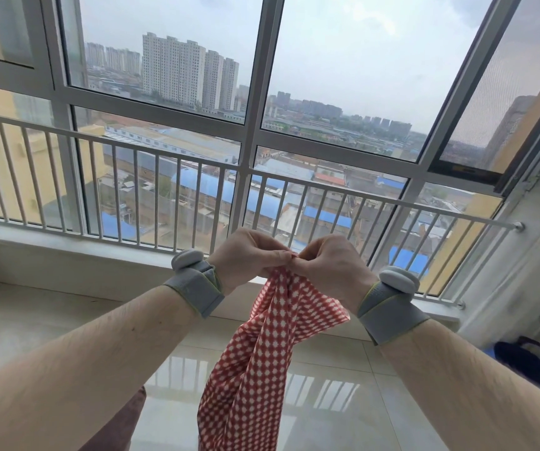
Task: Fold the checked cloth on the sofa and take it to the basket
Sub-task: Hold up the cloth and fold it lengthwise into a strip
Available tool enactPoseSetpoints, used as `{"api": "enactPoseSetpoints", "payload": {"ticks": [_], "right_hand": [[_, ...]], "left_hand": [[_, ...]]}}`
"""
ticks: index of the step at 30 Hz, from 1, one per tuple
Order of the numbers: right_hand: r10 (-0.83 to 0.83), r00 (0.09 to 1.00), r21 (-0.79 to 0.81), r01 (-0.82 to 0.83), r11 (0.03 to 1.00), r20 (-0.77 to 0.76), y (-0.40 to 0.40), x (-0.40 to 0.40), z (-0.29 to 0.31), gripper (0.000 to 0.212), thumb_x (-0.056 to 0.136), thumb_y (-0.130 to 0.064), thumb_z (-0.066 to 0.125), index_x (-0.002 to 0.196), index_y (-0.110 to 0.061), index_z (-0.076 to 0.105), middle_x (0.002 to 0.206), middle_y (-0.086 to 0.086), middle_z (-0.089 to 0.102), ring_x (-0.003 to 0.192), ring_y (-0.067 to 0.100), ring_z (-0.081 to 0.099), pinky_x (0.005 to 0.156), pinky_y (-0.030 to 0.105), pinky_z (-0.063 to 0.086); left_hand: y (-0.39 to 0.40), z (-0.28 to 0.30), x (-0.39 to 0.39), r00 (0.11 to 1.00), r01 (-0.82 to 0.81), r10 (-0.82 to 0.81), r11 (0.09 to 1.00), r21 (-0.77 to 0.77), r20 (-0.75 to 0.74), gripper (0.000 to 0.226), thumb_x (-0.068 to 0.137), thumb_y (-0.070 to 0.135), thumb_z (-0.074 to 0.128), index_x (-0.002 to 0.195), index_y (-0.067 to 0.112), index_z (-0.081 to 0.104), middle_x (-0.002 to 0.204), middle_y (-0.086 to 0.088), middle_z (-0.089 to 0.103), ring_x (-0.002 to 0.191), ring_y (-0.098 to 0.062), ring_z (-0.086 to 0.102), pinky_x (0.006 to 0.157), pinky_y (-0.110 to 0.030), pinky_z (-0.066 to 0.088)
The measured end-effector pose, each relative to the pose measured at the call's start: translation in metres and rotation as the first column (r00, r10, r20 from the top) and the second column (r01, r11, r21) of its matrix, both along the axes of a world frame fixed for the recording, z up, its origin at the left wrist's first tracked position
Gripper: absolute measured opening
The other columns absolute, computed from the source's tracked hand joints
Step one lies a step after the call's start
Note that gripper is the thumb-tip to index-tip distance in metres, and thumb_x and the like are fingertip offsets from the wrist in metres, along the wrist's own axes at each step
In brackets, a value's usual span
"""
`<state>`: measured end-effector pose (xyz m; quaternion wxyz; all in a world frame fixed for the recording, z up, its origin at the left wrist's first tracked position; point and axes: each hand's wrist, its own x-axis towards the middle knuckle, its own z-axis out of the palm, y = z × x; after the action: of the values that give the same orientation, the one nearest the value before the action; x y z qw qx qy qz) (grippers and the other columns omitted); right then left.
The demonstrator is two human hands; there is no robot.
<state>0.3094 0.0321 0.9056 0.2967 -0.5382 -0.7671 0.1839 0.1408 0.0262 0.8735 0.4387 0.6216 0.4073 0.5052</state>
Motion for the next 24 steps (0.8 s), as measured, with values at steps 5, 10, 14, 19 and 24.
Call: {"api": "enactPoseSetpoints", "payload": {"ticks": [5, 10, 14, 19, 24], "right_hand": [[0.060, 0.998, -0.004, -0.060, 0.998, -0.001, 0.003, 0.003, -0.003, 0.025, 0.081, -0.036, 0.073, 0.058, -0.027, 0.068, 0.058, -0.008, 0.067, 0.055, 0.003, 0.060, 0.046, 0.011, 0.043], [0.158, 0.980, -0.361, -0.105, 0.927, 0.121, 0.008, 0.025, -0.009, 0.017, 0.073, -0.040, 0.078, 0.082, -0.026, 0.071, 0.088, -0.005, 0.072, 0.086, 0.013, 0.066, 0.078, 0.029, 0.057], [0.158, 0.930, -0.414, -0.007, 0.910, 0.333, 0.010, 0.044, -0.027, 0.025, 0.064, -0.044, 0.080, 0.085, -0.031, 0.073, 0.093, -0.010, 0.072, 0.092, 0.011, 0.064, 0.091, 0.034, 0.055], [0.061, 0.839, -0.253, 0.094, 0.963, 0.541, 0.012, 0.058, -0.045, 0.031, 0.063, -0.058, 0.068, 0.083, -0.035, 0.073, 0.107, -0.003, 0.057, 0.113, 0.024, 0.048, 0.101, 0.038, 0.040], [-0.005, 0.816, -0.148, 0.111, 0.983, 0.577, 0.019, 0.064, -0.055, 0.030, 0.073, -0.066, 0.065, 0.077, -0.037, 0.070, 0.101, -0.008, 0.067, 0.107, 0.019, 0.052, 0.098, 0.038, 0.036]], "left_hand": [[0.002, -0.001, 0.003, 1.000, -0.024, 0.023, 0.999, 0.035, 0.021, 0.018, 0.083, 0.004, 0.068, 0.075, 0.018, 0.076, 0.073, -0.002, 0.074, 0.071, -0.015, 0.070, 0.065, -0.025, 0.058], [0.003, -0.005, 0.000, 0.991, -0.111, 0.119, 0.985, 0.131, -0.062, 0.029, 0.084, 0.005, 0.067, 0.072, 0.030, 0.074, 0.068, 0.010, 0.073, 0.068, -0.006, 0.068, 0.061, -0.019, 0.053], [0.004, -0.005, -0.006, 0.990, -0.133, 0.137, 0.982, 0.132, -0.017, 0.027, 0.084, 0.003, 0.066, 0.073, 0.028, 0.073, 0.068, 0.011, 0.073, 0.066, -0.004, 0.068, 0.060, -0.017, 0.053], [0.003, -0.001, -0.010, 0.996, -0.091, 0.091, 0.985, 0.145, 0.006, 0.022, 0.084, 0.000, 0.064, 0.077, 0.019, 0.074, 0.073, 0.005, 0.073, 0.072, -0.011, 0.068, 0.068, -0.025, 0.058], [0.004, -0.004, -0.016, 0.995, -0.093, 0.098, 0.982, 0.164, -0.023, 0.021, 0.085, 0.001, 0.064, 0.080, 0.018, 0.074, 0.075, 0.003, 0.074, 0.075, -0.016, 0.068, 0.074, -0.032, 0.059]]}}
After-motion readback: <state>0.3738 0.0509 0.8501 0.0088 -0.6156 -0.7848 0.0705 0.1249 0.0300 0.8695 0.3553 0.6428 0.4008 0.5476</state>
